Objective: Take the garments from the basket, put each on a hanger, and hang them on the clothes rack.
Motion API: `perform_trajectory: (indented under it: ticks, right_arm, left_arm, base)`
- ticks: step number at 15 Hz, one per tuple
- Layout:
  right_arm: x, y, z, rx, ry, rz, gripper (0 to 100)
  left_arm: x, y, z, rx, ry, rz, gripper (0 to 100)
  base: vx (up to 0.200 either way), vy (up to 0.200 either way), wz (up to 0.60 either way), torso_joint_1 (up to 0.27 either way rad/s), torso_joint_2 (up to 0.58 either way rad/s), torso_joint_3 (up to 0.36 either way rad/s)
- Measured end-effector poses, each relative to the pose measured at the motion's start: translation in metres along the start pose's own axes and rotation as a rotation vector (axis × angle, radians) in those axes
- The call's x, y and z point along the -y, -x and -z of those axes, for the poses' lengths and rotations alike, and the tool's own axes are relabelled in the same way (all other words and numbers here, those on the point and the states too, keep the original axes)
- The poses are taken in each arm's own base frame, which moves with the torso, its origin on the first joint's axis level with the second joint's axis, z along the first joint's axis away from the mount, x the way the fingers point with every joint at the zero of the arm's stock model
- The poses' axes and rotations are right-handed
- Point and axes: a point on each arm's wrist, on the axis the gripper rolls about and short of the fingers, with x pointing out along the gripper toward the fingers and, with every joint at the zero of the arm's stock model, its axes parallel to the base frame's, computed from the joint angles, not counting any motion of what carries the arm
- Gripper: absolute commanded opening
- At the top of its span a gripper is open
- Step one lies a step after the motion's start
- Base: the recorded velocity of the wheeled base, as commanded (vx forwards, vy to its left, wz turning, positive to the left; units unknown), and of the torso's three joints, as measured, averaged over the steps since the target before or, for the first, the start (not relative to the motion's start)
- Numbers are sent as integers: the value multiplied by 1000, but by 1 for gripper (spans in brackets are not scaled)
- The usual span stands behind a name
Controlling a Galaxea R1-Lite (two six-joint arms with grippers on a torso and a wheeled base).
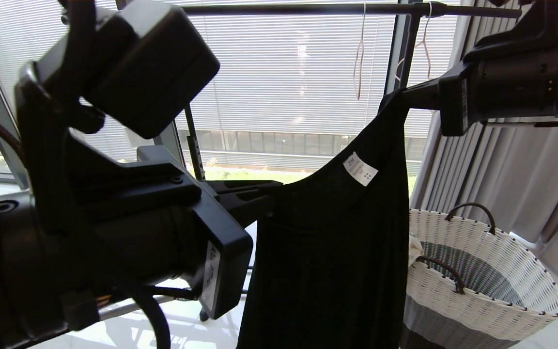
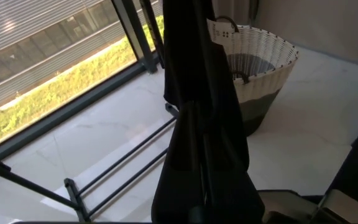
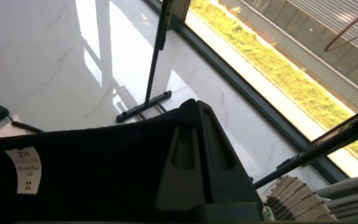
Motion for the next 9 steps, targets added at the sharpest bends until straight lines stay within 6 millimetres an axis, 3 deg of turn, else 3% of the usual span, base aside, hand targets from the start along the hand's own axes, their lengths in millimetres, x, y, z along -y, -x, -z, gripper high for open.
perform_trajectory:
  ticks: [6,9]
  right_arm:
    - [0,-15,4,-31,-2,-4,0]
    - [4,-4,10,-94,-11,8,0]
  left_arm:
    - [9,8,1,10,-20,20,0]
    - [-5,1,-2,4,-50,-59,0]
  base:
    - [0,0,0,0,0,0]
    - [0,0,0,0,0,0]
